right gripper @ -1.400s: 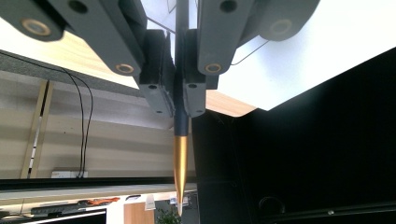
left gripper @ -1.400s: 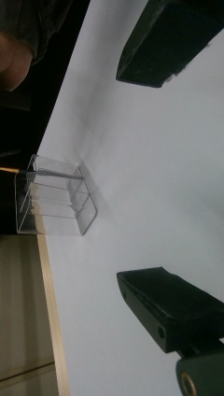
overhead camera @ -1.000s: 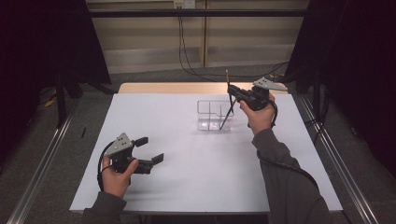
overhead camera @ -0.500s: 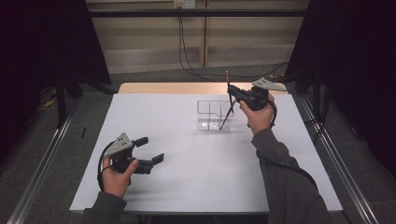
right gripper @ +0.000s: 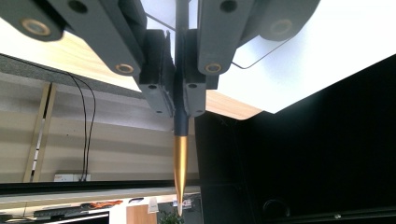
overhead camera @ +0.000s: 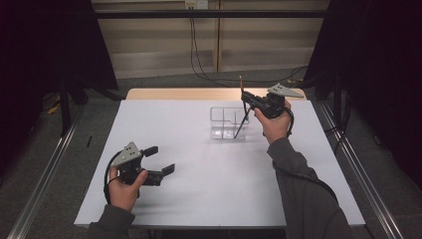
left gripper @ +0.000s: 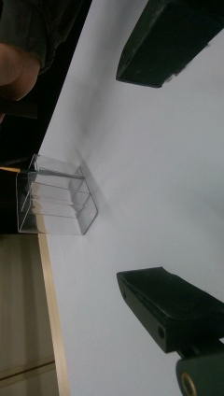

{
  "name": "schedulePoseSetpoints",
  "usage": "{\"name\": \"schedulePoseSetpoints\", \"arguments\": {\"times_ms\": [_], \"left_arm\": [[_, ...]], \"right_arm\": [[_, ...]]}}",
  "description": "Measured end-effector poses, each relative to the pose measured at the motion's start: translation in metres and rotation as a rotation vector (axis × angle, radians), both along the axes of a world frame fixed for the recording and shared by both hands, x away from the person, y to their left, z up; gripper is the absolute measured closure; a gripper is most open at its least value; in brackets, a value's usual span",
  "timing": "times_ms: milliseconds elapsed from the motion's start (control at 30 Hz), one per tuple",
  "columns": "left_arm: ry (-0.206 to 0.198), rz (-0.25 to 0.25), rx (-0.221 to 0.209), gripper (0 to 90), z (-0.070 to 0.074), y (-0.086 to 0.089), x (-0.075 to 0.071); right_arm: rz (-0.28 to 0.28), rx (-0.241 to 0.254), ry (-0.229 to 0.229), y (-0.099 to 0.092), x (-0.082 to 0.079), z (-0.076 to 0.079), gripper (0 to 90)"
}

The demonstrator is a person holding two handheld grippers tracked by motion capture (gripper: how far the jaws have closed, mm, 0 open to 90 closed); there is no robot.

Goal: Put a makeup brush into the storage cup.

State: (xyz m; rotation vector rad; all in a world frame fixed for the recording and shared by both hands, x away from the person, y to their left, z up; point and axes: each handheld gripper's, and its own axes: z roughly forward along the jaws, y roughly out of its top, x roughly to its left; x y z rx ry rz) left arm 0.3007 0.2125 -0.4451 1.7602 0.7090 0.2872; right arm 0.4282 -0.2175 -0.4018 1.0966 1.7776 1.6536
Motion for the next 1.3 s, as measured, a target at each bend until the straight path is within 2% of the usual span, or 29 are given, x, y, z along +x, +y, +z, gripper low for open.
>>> {"name": "schedulePoseSetpoints", "arguments": {"times_ms": [867,1300], "left_arm": [[-0.002,-0.004,0.0,4.7,0.001,-0.001,0.0],[-0.002,0.001,0.002,4.7,0.0,-0.002,0.0]], "right_arm": [[0.01,-0.002,0.009,0.002,-0.003,-0.008,84.0],[0.011,-0.006,0.02,-0.006,-0.009,-0.009,84.0]]}}
